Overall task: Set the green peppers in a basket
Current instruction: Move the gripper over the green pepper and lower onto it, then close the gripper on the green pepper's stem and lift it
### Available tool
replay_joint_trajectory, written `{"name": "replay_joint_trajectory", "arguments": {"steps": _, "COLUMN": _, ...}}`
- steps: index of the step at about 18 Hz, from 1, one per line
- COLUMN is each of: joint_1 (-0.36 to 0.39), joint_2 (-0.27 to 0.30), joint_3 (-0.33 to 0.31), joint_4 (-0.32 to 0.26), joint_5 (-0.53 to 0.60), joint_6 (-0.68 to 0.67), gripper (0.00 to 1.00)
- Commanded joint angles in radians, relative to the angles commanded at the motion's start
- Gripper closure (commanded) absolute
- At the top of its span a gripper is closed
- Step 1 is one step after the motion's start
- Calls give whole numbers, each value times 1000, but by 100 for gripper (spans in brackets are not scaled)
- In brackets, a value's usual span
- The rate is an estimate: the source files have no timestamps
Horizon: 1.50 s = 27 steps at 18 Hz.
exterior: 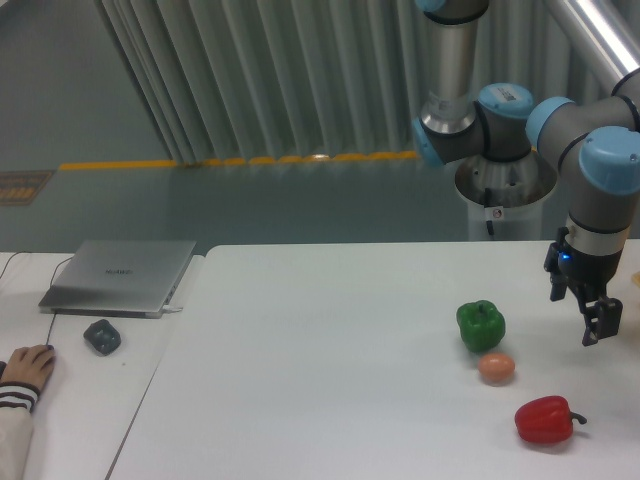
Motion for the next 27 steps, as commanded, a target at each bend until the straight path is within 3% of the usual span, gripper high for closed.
{"name": "replay_joint_trajectory", "arguments": {"steps": 3, "joint_1": -5, "joint_2": 8, "joint_3": -15, "joint_4": -6, "joint_5": 0, "joint_6": 0, "gripper": 0}}
{"name": "replay_joint_trajectory", "arguments": {"steps": 11, "joint_1": -135, "joint_2": 14, "joint_3": -37, "joint_4": -11, "joint_5": 2, "joint_6": -74, "gripper": 0}}
{"name": "replay_joint_trajectory", "arguments": {"steps": 15, "joint_1": -182, "joint_2": 17, "joint_3": -35, "joint_4": -60, "joint_5": 5, "joint_6": -81, "gripper": 0}}
{"name": "replay_joint_trajectory", "arguments": {"steps": 20, "joint_1": -250, "joint_2": 12, "joint_3": -32, "joint_4": -95, "joint_5": 51, "joint_6": -179, "gripper": 0}}
{"name": "replay_joint_trajectory", "arguments": {"steps": 27, "joint_1": -295, "joint_2": 11, "joint_3": -41, "joint_4": -81, "joint_5": 135, "joint_6": -187, "gripper": 0}}
